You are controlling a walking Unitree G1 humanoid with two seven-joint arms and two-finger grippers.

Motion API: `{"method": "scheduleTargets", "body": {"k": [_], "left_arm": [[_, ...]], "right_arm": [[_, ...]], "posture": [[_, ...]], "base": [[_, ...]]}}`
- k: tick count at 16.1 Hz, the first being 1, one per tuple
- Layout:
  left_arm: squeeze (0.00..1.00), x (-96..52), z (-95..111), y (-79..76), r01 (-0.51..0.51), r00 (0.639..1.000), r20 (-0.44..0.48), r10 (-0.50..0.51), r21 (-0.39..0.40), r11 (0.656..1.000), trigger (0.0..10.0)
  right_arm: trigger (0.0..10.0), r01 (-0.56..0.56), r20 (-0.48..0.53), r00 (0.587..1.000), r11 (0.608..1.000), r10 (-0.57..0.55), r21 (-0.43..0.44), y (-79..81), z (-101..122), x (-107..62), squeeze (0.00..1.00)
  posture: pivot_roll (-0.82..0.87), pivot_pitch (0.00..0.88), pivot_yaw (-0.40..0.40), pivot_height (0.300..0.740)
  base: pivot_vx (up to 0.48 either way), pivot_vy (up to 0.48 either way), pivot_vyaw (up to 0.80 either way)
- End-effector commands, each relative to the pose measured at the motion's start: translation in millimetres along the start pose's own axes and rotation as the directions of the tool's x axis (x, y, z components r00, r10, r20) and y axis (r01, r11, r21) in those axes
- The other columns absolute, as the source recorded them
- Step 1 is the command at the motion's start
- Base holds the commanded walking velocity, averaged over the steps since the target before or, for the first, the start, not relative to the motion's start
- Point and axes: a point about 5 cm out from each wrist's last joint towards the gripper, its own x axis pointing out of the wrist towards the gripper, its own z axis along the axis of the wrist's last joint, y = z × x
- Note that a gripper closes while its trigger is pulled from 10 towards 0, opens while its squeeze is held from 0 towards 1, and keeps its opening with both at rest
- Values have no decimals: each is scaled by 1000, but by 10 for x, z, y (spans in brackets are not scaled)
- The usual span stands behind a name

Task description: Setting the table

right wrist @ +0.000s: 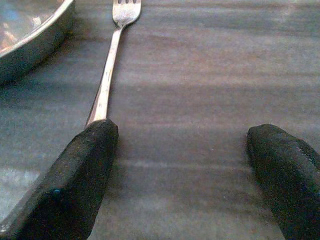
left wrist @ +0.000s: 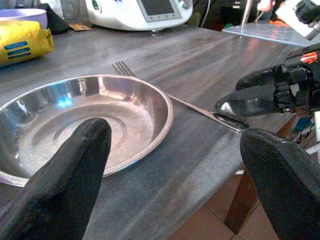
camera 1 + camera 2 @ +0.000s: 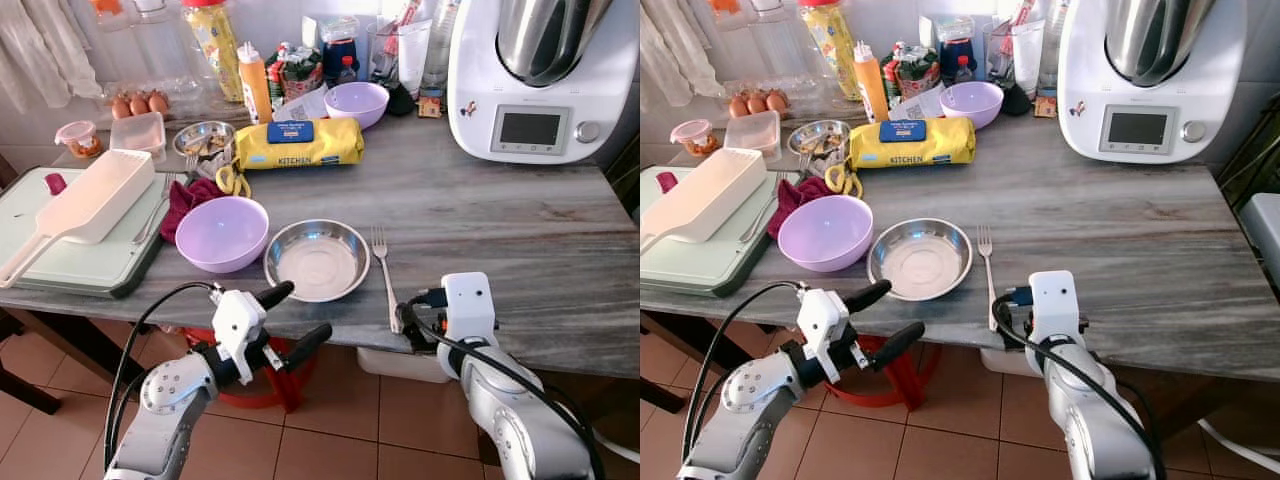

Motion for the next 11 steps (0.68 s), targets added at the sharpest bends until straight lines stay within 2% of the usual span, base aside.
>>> {"method": "scheduleTargets", "body": {"k": [1,6,9,11], "left_arm": [[0,-34,-19,7,-3,1000,-16,3,7,1000,10000],[0,-32,-13,13,-5,1000,-16,5,12,1000,10000],[0,-39,-10,15,-9,1000,-14,10,13,1000,10000],[0,-40,-8,16,-9,1000,-15,9,13,1000,10000]], "right_arm": [[10000,0,-33,999,1000,1,15,5,-56,31,1000],[10000,-4,0,1000,999,4,51,23,-7,70,1000],[10000,70,116,991,997,-71,17,-55,119,16,1000],[10000,70,116,991,998,-69,-8,-53,135,-23,1000]], "posture": [[-109,81,88,740],[-107,82,89,740],[-105,82,89,740],[-106,83,89,740]], "base": [[0,0,0],[0,0,0],[0,0,0],[0,0,0]]}}
